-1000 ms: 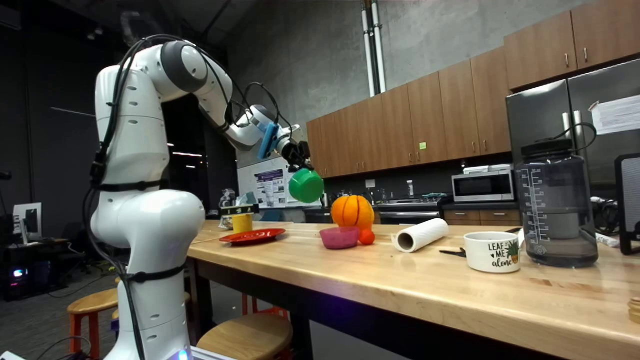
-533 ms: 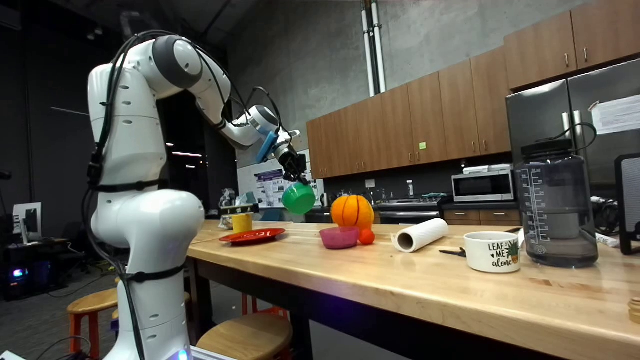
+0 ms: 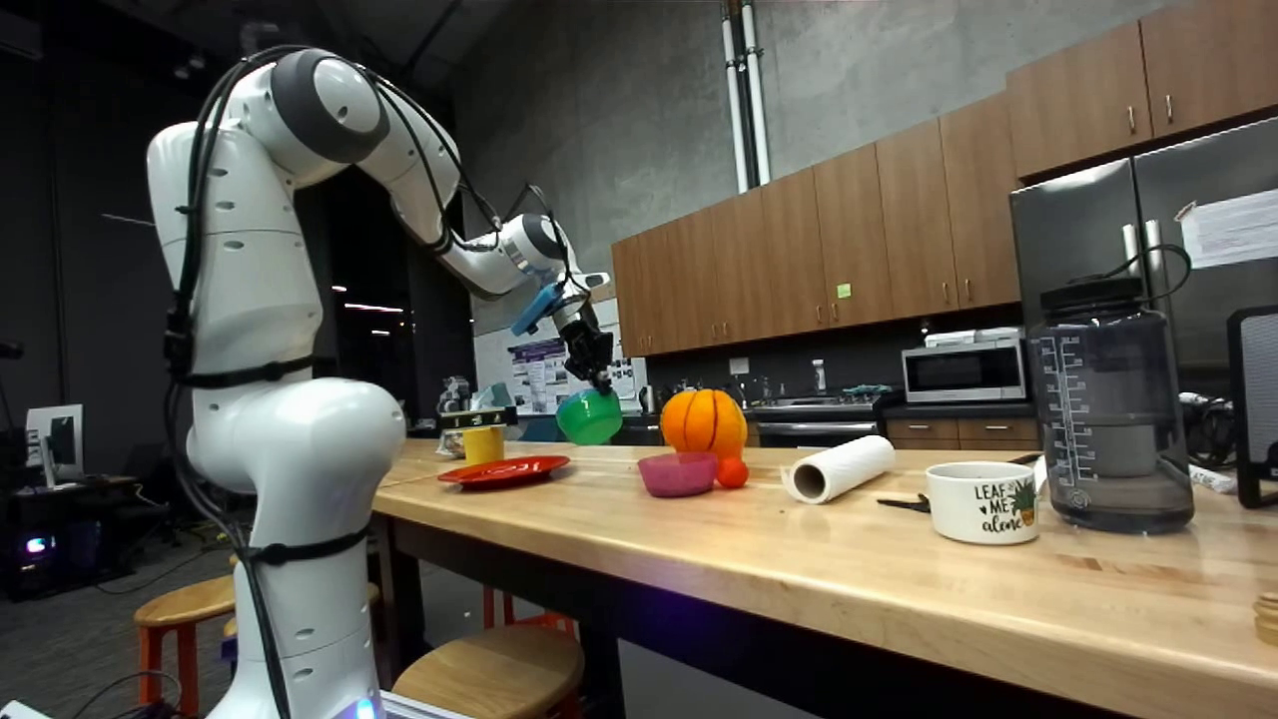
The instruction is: Lift the blue and green bowl, pour some of its content into the purple bowl and then put it back on the table
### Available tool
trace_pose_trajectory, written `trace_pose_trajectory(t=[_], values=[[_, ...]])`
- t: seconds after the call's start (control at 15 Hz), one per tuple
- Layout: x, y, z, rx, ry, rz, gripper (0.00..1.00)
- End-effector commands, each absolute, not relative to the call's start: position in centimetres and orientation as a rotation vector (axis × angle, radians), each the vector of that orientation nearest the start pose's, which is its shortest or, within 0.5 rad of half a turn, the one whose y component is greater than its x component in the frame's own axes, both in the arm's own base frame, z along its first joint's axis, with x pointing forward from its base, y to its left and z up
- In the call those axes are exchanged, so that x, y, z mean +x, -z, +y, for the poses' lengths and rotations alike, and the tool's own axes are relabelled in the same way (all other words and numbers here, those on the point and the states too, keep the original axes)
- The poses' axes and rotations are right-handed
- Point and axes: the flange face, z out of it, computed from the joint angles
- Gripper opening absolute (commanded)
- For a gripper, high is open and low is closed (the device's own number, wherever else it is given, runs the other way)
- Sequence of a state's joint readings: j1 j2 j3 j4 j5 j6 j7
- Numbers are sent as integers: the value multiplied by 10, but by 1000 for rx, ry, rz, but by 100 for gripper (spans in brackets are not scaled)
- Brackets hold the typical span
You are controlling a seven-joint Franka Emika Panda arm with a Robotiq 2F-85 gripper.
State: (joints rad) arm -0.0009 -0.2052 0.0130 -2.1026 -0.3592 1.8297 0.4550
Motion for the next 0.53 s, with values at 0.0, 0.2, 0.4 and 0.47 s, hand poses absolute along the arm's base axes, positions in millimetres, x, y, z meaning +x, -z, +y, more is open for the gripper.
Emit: trace_pose_trajectory(t=[0.0, 0.2, 0.4, 0.47], values=[[471, -506, -33, -3335, 100, 596, 2], [464, -497, -40, -3275, 104, 606, 2], [461, -481, -43, -3224, 109, 619, 2], [461, -476, -44, -3207, 121, 625, 2]])
